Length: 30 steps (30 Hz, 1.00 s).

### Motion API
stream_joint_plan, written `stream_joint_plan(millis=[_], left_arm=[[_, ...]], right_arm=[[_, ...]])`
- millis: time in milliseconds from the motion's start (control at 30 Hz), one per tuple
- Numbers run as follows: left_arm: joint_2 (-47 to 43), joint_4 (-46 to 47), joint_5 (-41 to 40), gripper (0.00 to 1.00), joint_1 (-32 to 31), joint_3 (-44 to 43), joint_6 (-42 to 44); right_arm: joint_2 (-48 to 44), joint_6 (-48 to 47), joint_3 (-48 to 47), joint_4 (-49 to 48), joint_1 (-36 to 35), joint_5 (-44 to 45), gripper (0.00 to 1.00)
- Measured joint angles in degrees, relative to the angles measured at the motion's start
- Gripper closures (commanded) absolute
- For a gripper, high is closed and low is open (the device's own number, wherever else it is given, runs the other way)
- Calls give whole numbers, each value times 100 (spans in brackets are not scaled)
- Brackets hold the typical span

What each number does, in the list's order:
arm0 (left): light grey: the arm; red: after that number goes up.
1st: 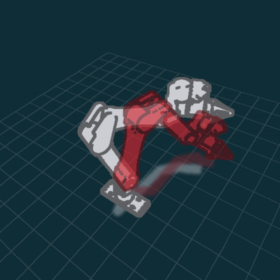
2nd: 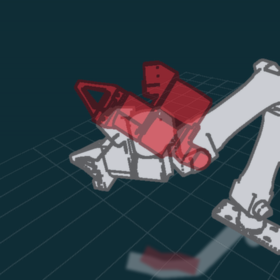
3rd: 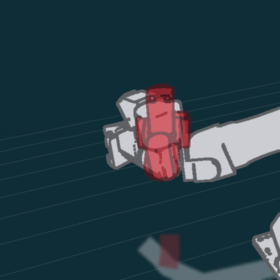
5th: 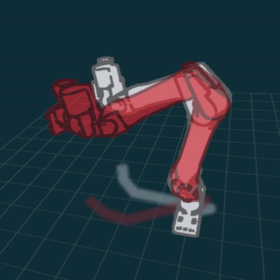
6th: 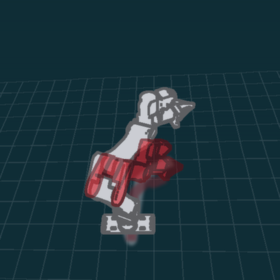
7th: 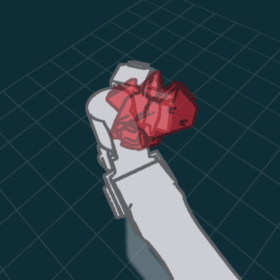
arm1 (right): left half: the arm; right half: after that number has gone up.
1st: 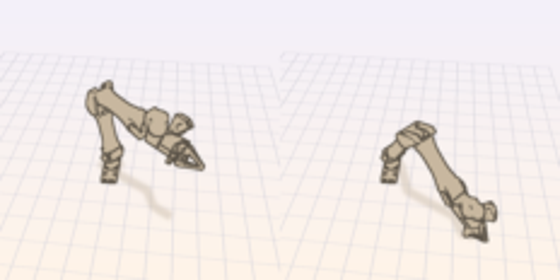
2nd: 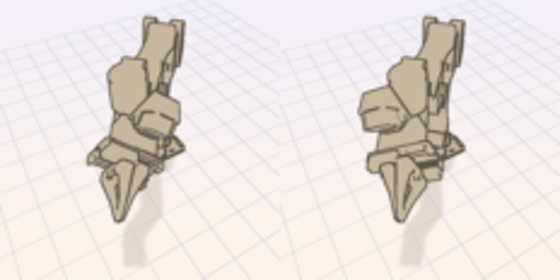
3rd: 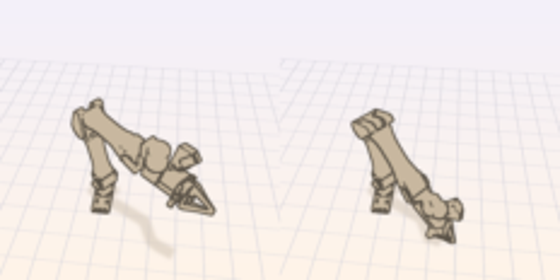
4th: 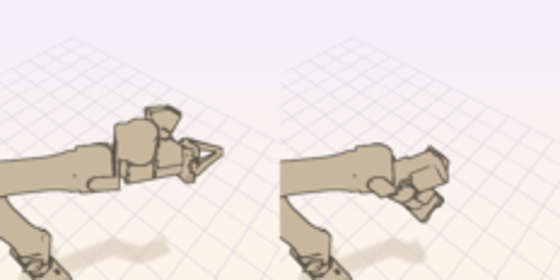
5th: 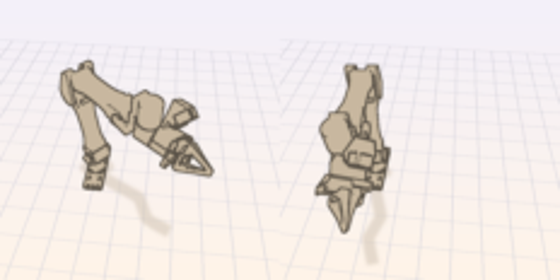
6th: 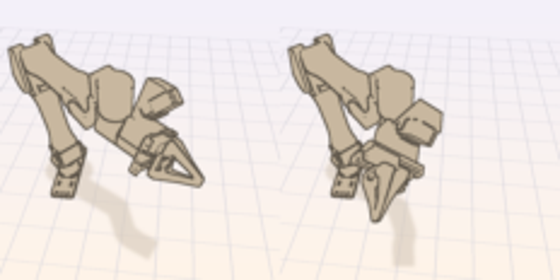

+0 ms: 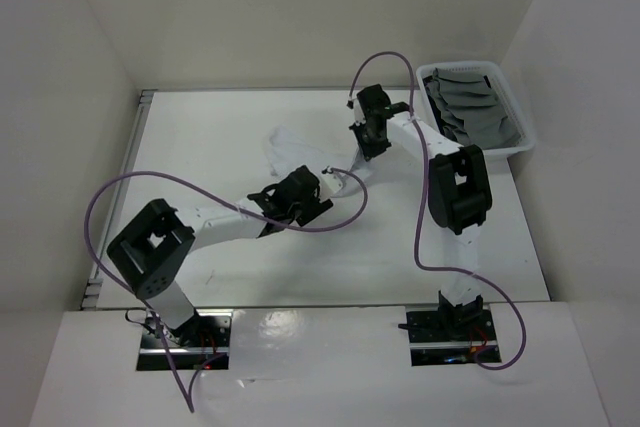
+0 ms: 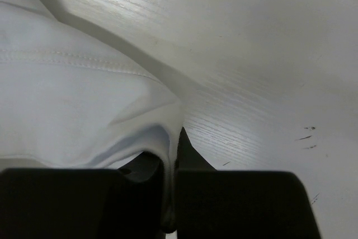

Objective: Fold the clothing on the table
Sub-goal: Flatten the skirt out

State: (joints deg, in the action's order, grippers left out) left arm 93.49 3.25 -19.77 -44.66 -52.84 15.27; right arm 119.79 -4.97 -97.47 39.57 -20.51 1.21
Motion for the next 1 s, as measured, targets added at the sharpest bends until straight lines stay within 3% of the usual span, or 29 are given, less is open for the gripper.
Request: stream_joint_plan(millis=[333,500,767,1000], left_arm=[[767,350,-205,21,-111,-7,245],[979,693,-463,34,-96,-57,398],[1237,514,-514,83,111,-278,365],[636,-345,-507,86,308,-396,229]], right_arm=[[-52,-2,0,0,0,-68,99],[-68,-24,24,-11,0,-127,99],[-267,-68,157,-39,17,-212,100],[-874,-138,472,-68,85,-310,100]])
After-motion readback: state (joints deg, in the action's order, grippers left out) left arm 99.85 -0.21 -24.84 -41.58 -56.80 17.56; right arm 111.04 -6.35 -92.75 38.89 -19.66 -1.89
